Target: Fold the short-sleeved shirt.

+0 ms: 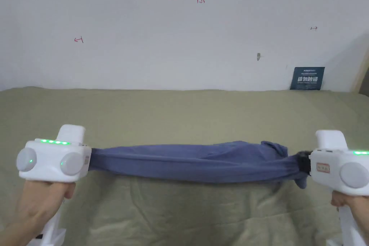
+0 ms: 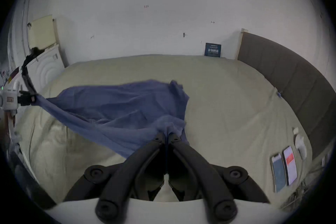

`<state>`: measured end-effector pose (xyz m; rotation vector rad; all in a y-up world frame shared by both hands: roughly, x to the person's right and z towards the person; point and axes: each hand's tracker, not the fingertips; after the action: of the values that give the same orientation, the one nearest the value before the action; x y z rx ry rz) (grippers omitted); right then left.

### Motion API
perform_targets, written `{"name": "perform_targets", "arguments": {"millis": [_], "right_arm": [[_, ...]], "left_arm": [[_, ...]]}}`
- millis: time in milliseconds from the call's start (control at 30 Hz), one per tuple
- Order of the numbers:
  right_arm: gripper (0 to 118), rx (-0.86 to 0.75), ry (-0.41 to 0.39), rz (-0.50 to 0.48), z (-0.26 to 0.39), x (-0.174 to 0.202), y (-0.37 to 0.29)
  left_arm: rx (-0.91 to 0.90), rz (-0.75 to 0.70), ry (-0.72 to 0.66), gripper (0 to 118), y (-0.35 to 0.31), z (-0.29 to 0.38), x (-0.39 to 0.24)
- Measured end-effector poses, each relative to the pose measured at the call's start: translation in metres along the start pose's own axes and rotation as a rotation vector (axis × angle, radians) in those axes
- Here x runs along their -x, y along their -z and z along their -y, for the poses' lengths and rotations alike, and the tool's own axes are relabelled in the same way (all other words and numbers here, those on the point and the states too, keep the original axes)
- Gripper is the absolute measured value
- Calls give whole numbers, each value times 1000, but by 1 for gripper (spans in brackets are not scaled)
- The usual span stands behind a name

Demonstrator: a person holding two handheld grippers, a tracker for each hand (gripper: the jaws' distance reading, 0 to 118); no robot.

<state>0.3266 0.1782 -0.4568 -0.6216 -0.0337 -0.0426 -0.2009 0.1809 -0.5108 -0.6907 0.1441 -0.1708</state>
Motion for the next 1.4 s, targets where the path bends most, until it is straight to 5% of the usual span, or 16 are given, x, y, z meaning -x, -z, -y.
{"name": "perform_targets", "arguments": {"millis": [300,467,1000,1033,1067,1100,1133,1167,1200,1333,1400], "right_arm": [[1,35,-64,-35,146,-8,-142],[1,84,9,-69,218,-10,-206],[2,191,20,-56,265,-9,-197],[4,193,18,-56,266,-11,-195],[7,198,17,-62,265,-10,-196],[15,194,17,-61,264,-10,-197],[47,186,15,-59,263,-9,-198],[83,182,17,-59,264,-17,-193],[114,178,19,-56,262,-17,-194],[113,162,35,-22,257,-20,-196],[107,67,83,0,252,-25,-206]], "left_arm": [[26,89,-19,0,-134,134,33],[64,128,-31,0,-183,223,50],[157,157,-100,1,-180,276,59],[165,164,-100,8,-179,274,61],[164,171,-102,27,-180,273,63],[166,176,-102,63,-179,272,64],[170,188,-108,109,-181,273,63],[179,204,-117,118,-181,271,64],[186,215,-121,117,-181,269,66],[170,220,-109,115,-187,267,70],[155,213,-122,92,-193,263,76]]}}
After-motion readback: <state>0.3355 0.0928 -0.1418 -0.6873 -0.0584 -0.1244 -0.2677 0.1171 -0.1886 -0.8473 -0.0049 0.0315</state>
